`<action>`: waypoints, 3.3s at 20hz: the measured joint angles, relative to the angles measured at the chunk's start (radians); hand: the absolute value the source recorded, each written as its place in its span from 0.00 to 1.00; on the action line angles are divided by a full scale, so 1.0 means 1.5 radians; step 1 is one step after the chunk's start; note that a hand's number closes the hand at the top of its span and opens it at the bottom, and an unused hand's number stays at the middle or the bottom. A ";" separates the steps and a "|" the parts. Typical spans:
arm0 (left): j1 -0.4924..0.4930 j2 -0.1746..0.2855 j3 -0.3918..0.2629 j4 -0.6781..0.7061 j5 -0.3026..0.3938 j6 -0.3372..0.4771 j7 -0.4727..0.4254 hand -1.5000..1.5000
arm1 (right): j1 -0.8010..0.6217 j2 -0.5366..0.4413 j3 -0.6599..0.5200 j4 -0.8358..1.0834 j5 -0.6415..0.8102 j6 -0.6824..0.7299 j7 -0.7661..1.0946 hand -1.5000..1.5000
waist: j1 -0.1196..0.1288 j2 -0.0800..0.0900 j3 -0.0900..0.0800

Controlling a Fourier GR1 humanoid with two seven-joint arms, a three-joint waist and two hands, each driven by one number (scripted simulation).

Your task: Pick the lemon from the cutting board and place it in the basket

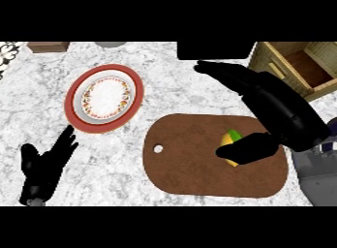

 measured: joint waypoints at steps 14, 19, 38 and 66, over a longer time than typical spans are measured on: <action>0.013 -0.004 0.008 -0.008 -0.002 -0.005 -0.007 0.50 | -0.169 -0.240 -0.104 0.006 -0.288 0.385 0.198 0.00 | -0.002 0.003 0.001; 0.008 -0.005 0.011 -0.002 -0.005 -0.011 -0.003 0.50 | -0.204 -0.294 -0.111 0.018 -0.384 0.424 0.241 0.00 | 0.001 0.004 0.001; 0.005 -0.015 0.022 -0.011 -0.019 -0.029 0.009 0.50 | -0.069 -0.187 -0.061 -0.054 -0.272 0.374 0.250 0.00 | 0.015 0.011 0.003; 0.012 -0.031 0.048 -0.010 -0.041 -0.051 0.013 0.50 | 0.109 -0.093 0.046 0.058 0.111 0.242 -0.023 0.00 | 0.016 0.010 0.005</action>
